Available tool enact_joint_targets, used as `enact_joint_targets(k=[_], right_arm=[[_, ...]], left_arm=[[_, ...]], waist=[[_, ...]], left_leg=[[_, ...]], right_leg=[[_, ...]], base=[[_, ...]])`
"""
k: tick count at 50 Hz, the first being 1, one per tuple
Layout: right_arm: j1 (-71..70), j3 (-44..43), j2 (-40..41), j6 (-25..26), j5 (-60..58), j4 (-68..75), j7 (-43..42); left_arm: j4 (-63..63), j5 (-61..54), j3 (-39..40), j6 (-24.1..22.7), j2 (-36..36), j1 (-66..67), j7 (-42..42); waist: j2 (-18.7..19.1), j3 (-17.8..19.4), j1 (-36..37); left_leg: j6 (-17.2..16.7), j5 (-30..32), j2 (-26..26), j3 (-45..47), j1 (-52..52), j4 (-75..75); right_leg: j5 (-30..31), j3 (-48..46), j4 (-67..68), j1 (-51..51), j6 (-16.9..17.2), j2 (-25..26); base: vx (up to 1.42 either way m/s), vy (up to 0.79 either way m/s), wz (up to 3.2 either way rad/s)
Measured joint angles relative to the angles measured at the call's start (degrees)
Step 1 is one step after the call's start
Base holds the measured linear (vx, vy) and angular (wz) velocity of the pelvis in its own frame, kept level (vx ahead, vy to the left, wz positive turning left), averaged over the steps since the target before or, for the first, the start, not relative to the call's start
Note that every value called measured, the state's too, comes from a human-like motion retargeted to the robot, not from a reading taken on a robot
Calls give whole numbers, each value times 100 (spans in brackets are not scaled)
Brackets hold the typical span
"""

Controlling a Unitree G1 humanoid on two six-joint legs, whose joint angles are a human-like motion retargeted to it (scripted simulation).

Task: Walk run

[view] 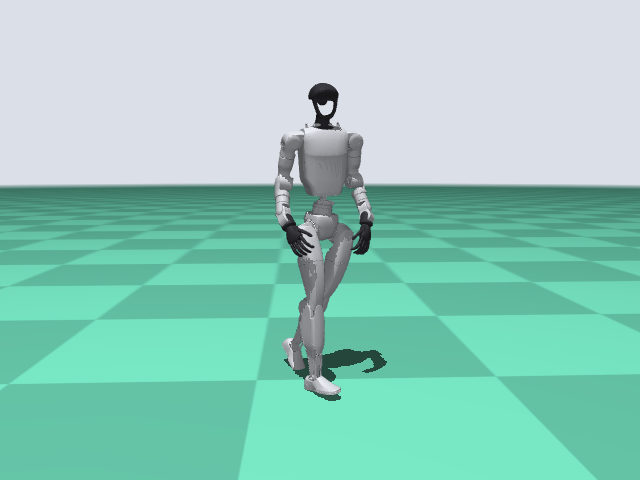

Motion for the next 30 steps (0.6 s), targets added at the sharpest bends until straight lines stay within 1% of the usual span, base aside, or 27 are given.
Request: enact_joint_targets(k=[1,2,3,5,6,7,8,9,10,12,13,15,19,20,21,22,23,24,25,27,28,29,30], right_arm=[[-45,34,-27,68,-82,-63,-16],[-91,78,-53,135,-177,-131,-33],[-138,143,-78,200,-294,-210,-50],[-126,331,-62,292,-530,-341,-212],[-140,239,-18,280,-582,-259,-298],[-167,151,8,285,-626,-186,-340],[-216,68,-2,324,-655,-129,-293],[-236,69,4,420,-704,-56,-163],[-242,113,19,544,-762,23,9],[-269,197,40,753,-783,108,267],[-287,238,40,763,-753,113,323],[-340,392,-6,605,-595,110,310],[-415,649,-130,192,-321,104,115],[-446,689,-169,123,-299,128,89],[-518,712,-204,90,-298,201,124],[-591,734,-239,73,-302,279,181],[-669,755,-274,88,-319,366,284],[-746,764,-289,130,-355,440,434],[-823,766,-294,187,-402,508,606],[-756,614,-276,291,-635,635,897],[-741,492,-250,339,-820,727,954],[-739,475,-207,407,-933,786,933],[-743,510,-155,484,-1011,829,873]], left_arm=[[37,-1,-31,-10,55,-3,-40],[66,-1,-43,-27,119,-1,-82],[80,1,-18,-59,201,11,-130],[103,112,225,-250,381,207,-174],[200,284,256,-246,415,254,-114],[274,441,298,-204,413,278,-75],[300,569,360,-87,339,255,-81],[298,613,463,-14,285,270,-130],[283,616,586,37,242,304,-200],[191,248,708,-34,178,382,-125],[152,36,753,-62,115,403,-32],[81,-384,805,-101,56,400,82],[-68,-709,816,-92,23,404,-5],[-98,-750,806,-76,14,391,-18],[-116,-781,775,-52,30,344,-7],[-136,-801,744,-30,48,301,7],[-160,-800,716,-12,73,266,30],[-188,-770,706,-3,124,225,48],[-219,-724,707,1,187,180,66],[-115,-442,768,-96,253,164,140],[31,-285,868,-101,249,89,178],[129,-139,991,-41,275,36,99],[203,0,1126,50,318,-6,-39]], waist=[[-25,73,-124],[-43,133,-245],[-46,168,-362],[90,282,-169],[265,328,-45],[317,302,58],[122,131,118],[-58,-1,139],[-233,-112,141],[-421,-183,210],[-526,-195,339],[-693,-180,732],[-664,71,1476],[-654,153,1664],[-620,221,1755],[-592,278,1837],[-576,314,1901],[-637,272,1911],[-738,192,1894],[-911,29,1571],[-999,-44,1279],[-949,-74,1165],[-830,-81,1139]], left_leg=[[-102,217,-45,-74,123,215],[-211,485,-90,-121,195,499],[-333,853,-135,-111,162,918],[-472,1406,101,613,-298,2639],[-493,1406,572,716,-702,3803],[-470,1406,815,794,-1054,4549],[-361,1406,603,823,-1302,4458],[-158,1244,516,1018,-1482,4338],[92,1002,492,1296,-1627,4204],[227,473,183,1167,-2062,3789],[223,181,8,1089,-2314,3503],[146,-248,-66,1099,-2720,2672],[21,-749,-106,719,-2781,370],[-37,-874,-126,657,-2726,-64],[-170,-972,-166,534,-2645,-333],[-208,-940,-181,472,-2581,-506],[-55,-649,-146,529,-2551,-485],[372,-794,-141,487,-2592,-348],[935,-1158,-151,393,-2669,-153],[935,-1746,-378,170,-2614,772],[935,-1966,-593,21,-2697,1179],[935,-2117,-547,3,-2687,1398],[935,-2232,-370,51,-2630,1523]], right_leg=[[511,67,-59,36,-194,-13],[829,67,-41,85,-435,-10],[760,-70,130,161,-772,23],[249,39,801,439,-1361,450],[19,-72,1064,522,-1292,575],[-151,-134,1185,636,-1233,545],[-202,-95,1019,809,-1194,206],[-243,-70,886,980,-1222,20],[-277,-51,769,1149,-1282,-89],[-112,-195,511,1466,-1289,-165],[107,-230,372,1623,-1224,-195],[670,-169,136,1903,-1044,-160],[1553,-124,30,2538,-839,198],[1719,-157,41,2724,-796,244],[1852,-273,98,2906,-735,298],[2007,-379,192,3070,-650,340],[2208,-466,357,3202,-514,356],[2528,-642,582,3205,-374,355],[2908,-863,839,3144,-232,346],[3276,-1275,2524,2674,91,223],[3276,-1340,3512,2309,318,18],[3276,-1088,4056,2017,495,94],[3276,-679,4379,1762,648,311]], base=[[108,-39,53],[120,-46,72],[119,-49,12],[131,-55,-78],[134,-44,-31],[108,-27,63],[98,-26,68],[107,-30,57],[122,-34,41],[110,-32,29],[107,-34,-14],[108,-38,-60],[96,-31,-74],[108,-26,-62],[95,-24,-38],[86,-23,-11],[99,-40,0],[108,-64,16],[111,-70,74],[130,-42,161],[146,-21,139],[141,-18,45],[106,-15,-58]])
